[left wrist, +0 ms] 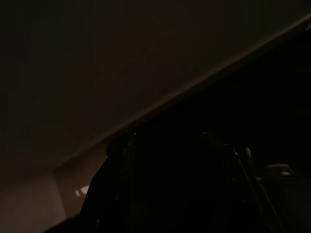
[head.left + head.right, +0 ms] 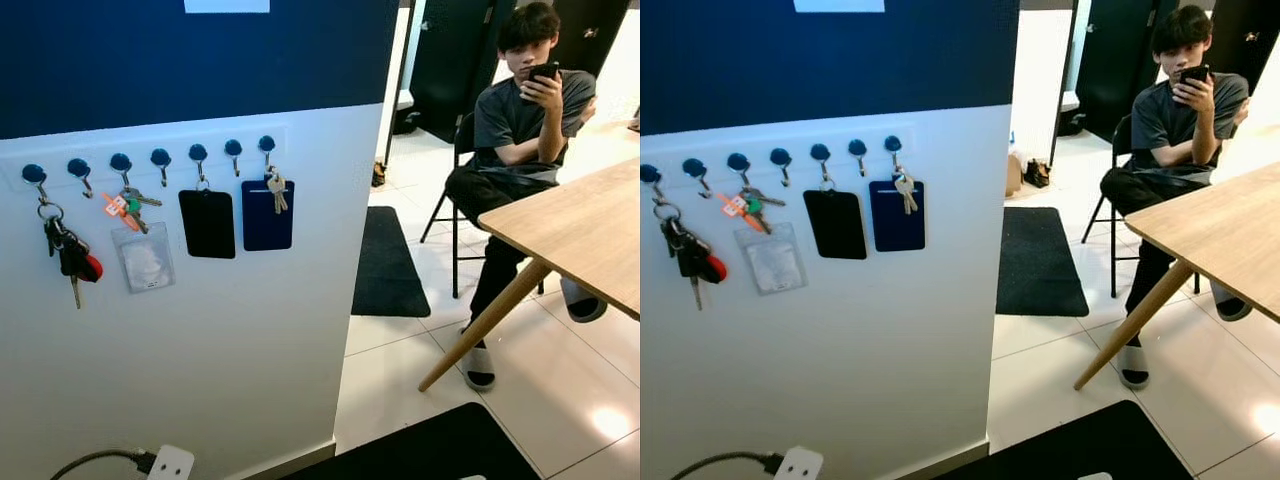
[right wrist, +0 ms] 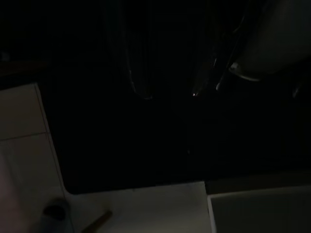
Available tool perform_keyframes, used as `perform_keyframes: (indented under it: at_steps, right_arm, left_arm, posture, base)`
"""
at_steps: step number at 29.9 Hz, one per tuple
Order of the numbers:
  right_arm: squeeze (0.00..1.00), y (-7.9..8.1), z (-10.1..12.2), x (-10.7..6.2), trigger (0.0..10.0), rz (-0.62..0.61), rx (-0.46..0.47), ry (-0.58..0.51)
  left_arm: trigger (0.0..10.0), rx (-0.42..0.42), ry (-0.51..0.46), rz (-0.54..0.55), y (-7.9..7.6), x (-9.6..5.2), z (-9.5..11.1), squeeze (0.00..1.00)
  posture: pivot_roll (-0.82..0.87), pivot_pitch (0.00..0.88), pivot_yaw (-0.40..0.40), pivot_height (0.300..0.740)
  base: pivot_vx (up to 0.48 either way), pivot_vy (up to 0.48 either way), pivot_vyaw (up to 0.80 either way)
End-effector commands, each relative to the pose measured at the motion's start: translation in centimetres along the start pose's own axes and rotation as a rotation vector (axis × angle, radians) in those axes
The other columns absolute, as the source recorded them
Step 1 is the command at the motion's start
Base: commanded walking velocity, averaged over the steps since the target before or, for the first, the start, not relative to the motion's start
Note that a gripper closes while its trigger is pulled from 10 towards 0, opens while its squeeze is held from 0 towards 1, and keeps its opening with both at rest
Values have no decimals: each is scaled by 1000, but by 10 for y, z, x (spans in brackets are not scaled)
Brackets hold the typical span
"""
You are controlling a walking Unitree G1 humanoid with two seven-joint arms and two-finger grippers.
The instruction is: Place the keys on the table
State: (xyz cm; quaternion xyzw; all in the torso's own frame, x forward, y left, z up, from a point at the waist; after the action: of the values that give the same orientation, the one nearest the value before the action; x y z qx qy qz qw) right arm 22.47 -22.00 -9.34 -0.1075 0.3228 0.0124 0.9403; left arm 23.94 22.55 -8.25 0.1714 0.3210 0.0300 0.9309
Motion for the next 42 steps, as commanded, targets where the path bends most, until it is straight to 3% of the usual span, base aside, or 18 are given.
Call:
perform_keyframes:
  at_steps: [1,28,33,42]
  right_arm:
    - [0,-2,-4,-1,10000,-10,0,9]
    - [0,10,-6,-2,10000,38,-55,5]
    - [0,20,-7,-3,10000,71,-62,0]
    - [0,22,-11,-5,10000,70,-60,5]
  left_arm:
    - [10000,-10,26,-19,-7,-4,-11,0]
    - [10000,4,53,-42,-18,-5,-19,0]
    - [10000,-39,71,-38,-23,-11,-29,0]
    - [10000,-27,75,-46,-25,-14,-34,0]
  posture:
    - [84,100,16,740]
    - [79,129,8,740]
    - [88,153,-4,740]
    - [80,159,7,740]
  base:
    - [0,0,0]
    - [0,0,0]
    - [0,0,0]
    - [0,0,0]
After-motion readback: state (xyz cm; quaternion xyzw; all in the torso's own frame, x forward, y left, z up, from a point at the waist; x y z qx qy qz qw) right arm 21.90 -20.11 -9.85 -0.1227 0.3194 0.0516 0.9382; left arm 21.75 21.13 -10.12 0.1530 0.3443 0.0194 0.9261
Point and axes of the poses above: a point about 5 cm out from each wrist's last joint towards the gripper, its own x axis pointing out of the wrist towards the gripper, its own z axis along the axis of the wrist's last joint, y = z × x, the point moved 5 cm from there along x, pointing out of the wrist towards the gripper, and after that the axes turned 1 degree about x, right-handed, at the moved point
